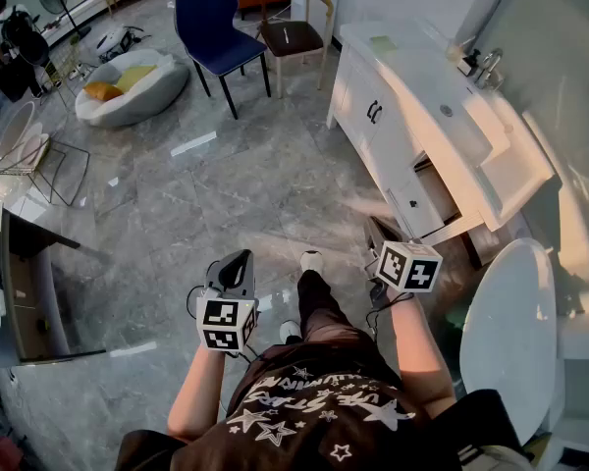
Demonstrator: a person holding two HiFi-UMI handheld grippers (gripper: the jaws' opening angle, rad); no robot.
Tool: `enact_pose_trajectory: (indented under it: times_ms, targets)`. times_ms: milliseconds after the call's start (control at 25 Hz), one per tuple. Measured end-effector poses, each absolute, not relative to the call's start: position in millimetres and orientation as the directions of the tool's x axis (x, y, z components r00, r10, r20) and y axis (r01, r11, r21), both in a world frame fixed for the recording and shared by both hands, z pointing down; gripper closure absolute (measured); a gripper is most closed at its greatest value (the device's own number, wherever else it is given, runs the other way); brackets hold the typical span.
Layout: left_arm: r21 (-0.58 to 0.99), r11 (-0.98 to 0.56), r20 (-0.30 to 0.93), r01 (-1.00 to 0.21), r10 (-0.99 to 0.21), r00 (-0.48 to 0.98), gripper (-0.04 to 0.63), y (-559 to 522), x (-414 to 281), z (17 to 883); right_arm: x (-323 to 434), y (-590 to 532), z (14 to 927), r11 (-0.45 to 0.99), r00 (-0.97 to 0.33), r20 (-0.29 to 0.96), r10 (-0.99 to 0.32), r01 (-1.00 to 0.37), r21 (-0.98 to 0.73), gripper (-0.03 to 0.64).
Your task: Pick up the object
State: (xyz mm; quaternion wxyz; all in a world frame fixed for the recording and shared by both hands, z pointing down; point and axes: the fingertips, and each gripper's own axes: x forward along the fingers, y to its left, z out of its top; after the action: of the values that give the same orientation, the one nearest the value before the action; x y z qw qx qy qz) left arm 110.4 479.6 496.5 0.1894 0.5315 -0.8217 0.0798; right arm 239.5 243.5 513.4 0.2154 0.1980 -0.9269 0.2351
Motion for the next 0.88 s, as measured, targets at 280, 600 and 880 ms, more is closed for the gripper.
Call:
enact_pose_trajectory:
  times_ms: [280,600,880]
  targets:
    - [0.068,0.415,0.394,-0.907,-0.847,-0.357,0.581,476,121,495,239,248,507,0.823,-0.837,0.482,-0.259,-0.453,-0.344,0.604]
    - [0.079,0.416,0.412,-0.906,-0.841,-0.35,0.581,480,126,503,246,250,508,0.828,-0.835,0.484,-0.262,-0.452,-0.332,0.604]
    - [0.087,0.39,0.433,-0.917,-0.844,-0.318,0.581,469,134,510,251,245,506,0.82,-0.852,0.451,-0.265,-0.445,-0.36,0.603]
